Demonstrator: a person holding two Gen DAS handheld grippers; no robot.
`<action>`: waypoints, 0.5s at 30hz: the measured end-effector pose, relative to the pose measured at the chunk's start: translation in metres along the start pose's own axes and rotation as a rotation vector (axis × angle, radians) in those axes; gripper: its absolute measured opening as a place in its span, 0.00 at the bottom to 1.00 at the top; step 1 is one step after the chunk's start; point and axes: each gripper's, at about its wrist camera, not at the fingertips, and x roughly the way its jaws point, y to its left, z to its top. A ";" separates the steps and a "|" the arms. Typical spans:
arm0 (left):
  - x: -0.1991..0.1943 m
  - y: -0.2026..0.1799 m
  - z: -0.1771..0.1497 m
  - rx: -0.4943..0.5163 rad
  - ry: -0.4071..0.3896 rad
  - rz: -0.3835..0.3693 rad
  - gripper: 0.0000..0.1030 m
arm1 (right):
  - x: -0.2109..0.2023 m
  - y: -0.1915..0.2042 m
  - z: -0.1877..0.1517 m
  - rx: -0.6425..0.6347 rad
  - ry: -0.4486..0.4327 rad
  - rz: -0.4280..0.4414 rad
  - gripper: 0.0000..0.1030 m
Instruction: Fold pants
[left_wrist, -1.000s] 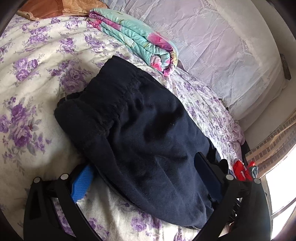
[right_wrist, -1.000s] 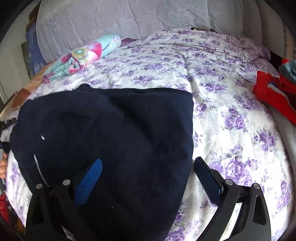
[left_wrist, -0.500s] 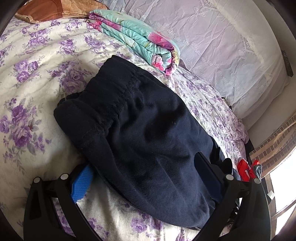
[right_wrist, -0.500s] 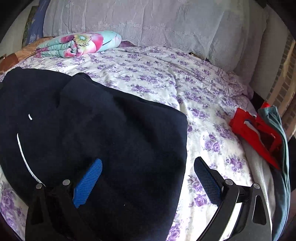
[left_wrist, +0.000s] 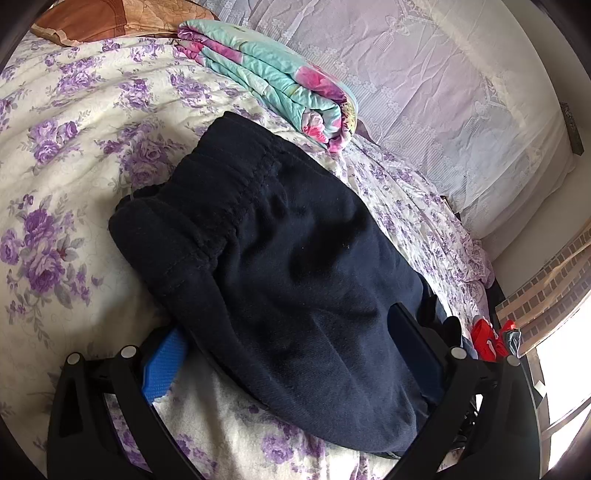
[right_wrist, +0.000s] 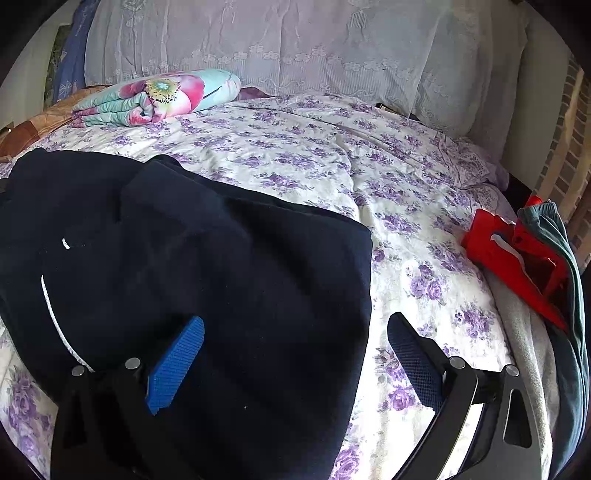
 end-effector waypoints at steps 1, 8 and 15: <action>0.000 0.000 0.000 0.000 0.000 0.000 0.95 | -0.001 -0.001 0.000 0.003 -0.005 -0.001 0.97; 0.000 0.000 0.000 -0.001 -0.001 0.000 0.95 | -0.007 -0.004 -0.001 0.019 -0.041 0.006 0.97; 0.000 0.000 0.000 0.000 -0.001 0.001 0.95 | 0.003 -0.002 -0.001 0.003 0.026 0.044 0.97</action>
